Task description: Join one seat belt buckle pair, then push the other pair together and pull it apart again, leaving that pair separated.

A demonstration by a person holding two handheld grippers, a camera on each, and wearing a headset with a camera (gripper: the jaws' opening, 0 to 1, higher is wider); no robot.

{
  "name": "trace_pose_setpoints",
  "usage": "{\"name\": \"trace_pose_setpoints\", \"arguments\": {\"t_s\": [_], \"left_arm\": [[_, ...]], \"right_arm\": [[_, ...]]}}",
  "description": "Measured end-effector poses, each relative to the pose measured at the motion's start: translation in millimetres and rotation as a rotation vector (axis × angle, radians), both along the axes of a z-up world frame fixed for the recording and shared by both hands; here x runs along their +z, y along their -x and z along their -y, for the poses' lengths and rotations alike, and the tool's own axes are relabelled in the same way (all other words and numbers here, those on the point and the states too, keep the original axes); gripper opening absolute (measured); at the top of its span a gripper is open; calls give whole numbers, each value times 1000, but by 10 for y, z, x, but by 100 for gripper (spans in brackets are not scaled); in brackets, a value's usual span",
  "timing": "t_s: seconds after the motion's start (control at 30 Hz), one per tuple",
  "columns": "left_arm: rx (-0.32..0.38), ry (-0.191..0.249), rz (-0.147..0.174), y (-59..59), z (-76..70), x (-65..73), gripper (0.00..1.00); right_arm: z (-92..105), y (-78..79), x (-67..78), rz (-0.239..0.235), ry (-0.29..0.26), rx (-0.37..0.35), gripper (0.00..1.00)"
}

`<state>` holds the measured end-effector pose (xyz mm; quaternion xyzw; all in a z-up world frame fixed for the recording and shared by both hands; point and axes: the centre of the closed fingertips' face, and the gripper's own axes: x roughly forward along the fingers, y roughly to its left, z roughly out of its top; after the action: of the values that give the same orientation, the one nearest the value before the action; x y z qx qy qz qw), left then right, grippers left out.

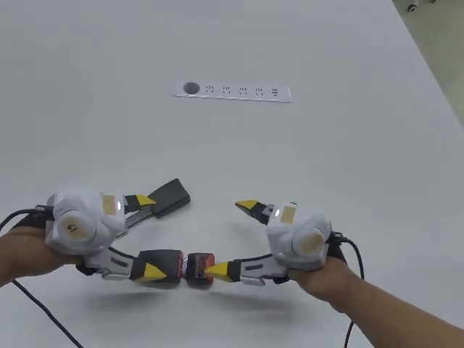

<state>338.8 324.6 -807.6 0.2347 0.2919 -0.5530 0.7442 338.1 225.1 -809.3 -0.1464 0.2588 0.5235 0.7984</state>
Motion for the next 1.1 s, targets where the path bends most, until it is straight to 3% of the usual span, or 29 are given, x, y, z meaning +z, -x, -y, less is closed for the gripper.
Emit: {"name": "trace_pose_setpoints", "arguments": {"t_s": [0.23, 0.3, 0.4, 0.53, 0.7, 0.77, 0.83, 1.1], "left_arm": [[27, -1, 9, -175, -22, 46, 77], [37, -7, 5, -230, -28, 39, 77], [103, 8, -35, -337, -59, 1, 76], [129, 10, -42, -468, -61, -30, 76], [104, -24, -53, -508, -29, -147, 73], [81, -96, -45, -524, -92, -260, 71], [88, -77, -81, -515, -46, -301, 69], [104, -76, -92, -661, 8, -380, 62]], "right_arm": [[386, -150, 66, 25, 22, -8, 83], [551, -223, -1, -1, 43, -28, 83], [685, -282, -52, -4, 71, -30, 82], [869, -361, -140, -27, 102, -20, 80], [1009, -468, -196, -64, 104, -31, 78], [1058, -500, -239, -79, 112, -34, 78], [1096, -501, -296, -89, 129, -19, 78], [1167, -455, -458, -122, 183, 49, 69]]}}
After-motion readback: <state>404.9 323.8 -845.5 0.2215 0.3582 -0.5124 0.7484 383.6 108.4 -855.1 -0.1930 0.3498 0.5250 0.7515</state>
